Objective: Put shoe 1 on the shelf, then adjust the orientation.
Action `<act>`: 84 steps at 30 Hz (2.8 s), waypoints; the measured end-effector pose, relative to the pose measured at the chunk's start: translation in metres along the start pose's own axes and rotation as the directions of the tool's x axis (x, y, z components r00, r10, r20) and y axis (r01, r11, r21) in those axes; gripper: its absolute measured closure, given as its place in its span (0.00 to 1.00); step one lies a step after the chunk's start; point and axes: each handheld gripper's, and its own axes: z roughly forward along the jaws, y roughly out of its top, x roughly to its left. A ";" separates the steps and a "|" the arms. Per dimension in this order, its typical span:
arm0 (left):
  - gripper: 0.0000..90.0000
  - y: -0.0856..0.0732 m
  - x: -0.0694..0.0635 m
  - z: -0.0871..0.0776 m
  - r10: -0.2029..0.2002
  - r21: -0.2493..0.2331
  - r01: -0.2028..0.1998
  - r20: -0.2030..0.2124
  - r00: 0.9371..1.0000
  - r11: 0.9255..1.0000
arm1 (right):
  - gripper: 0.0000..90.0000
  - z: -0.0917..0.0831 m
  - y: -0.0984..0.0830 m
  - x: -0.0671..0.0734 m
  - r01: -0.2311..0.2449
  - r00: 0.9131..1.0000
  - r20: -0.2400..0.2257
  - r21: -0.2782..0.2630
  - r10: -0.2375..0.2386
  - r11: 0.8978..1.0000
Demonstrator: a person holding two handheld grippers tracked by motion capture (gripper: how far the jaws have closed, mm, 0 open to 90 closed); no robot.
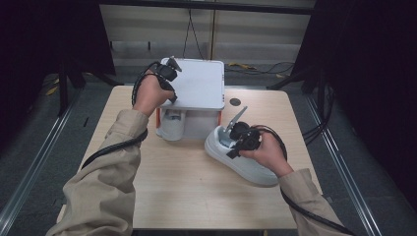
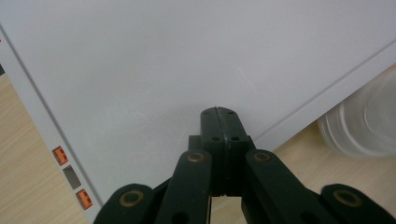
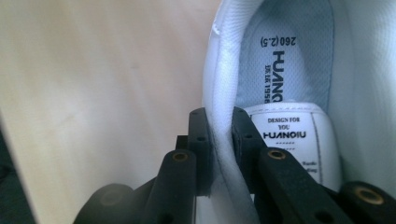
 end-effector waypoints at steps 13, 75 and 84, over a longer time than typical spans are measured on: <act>1.00 -0.006 0.003 0.000 -0.020 -0.039 0.021 0.025 0.999 0.999 | 0.80 0.019 0.003 0.046 0.046 0.996 -0.079 0.018 -0.045 0.999; 1.00 -0.007 0.001 0.000 -0.016 -0.050 0.017 0.008 1.000 0.999 | 0.57 0.052 0.027 0.034 -0.166 0.986 -0.012 0.040 0.167 0.985; 1.00 -0.009 0.002 0.000 -0.026 -0.064 0.027 0.020 0.999 0.998 | 0.77 0.051 0.037 0.038 -0.178 0.984 0.012 0.166 0.178 0.970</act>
